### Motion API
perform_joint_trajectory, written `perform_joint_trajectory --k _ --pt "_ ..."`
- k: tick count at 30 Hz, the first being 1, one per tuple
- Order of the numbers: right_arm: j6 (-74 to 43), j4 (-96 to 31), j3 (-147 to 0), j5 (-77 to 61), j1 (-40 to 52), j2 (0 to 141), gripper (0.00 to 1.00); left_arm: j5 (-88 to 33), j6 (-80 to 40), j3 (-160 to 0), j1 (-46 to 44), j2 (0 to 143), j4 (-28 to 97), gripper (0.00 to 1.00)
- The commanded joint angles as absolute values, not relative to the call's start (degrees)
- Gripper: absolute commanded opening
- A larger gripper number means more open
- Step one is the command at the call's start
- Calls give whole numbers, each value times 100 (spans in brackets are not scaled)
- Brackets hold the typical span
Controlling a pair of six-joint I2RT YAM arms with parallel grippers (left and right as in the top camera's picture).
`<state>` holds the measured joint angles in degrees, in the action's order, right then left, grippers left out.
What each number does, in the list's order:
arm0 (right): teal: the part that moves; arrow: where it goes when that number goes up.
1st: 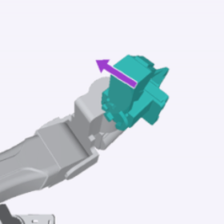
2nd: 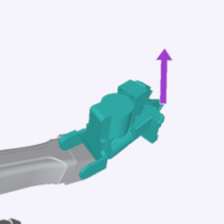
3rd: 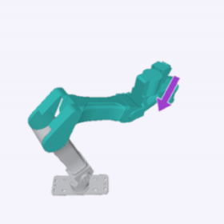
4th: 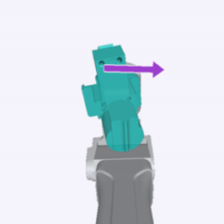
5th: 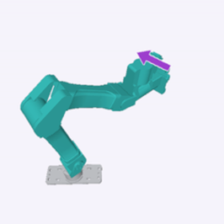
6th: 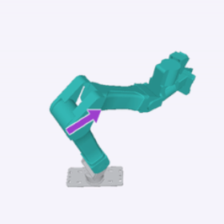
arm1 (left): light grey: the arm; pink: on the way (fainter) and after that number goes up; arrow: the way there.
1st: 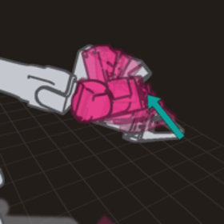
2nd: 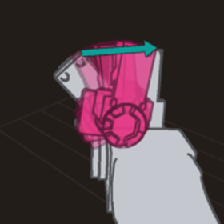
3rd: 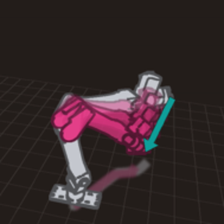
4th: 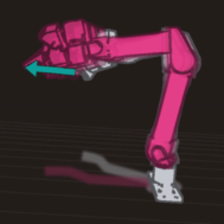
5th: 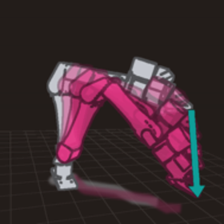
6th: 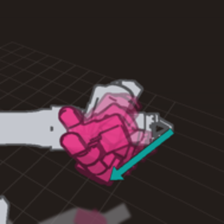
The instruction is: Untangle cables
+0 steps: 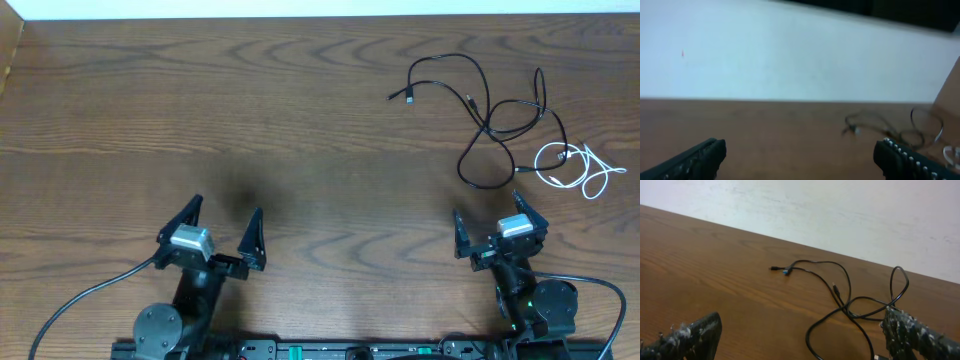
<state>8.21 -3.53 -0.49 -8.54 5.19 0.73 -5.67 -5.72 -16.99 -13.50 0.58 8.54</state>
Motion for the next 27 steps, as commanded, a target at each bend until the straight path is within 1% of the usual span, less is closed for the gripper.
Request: perform_joint_trajectory --k 1,14,20,27 --pt "886 -364 -32 -851 486 56 99 -602 -517 -1470 -1330 8 506 100" --pt "886 -364 -32 -851 489 56 99 -860 -519 -38 -1330 8 -1573 100" --pt "886 -364 -32 -851 486 56 99 -856 -515 -23 -1275 8 -1225 100" --pt "886 -364 -32 -851 486 56 99 -860 -519 -23 -963 8 91 100"
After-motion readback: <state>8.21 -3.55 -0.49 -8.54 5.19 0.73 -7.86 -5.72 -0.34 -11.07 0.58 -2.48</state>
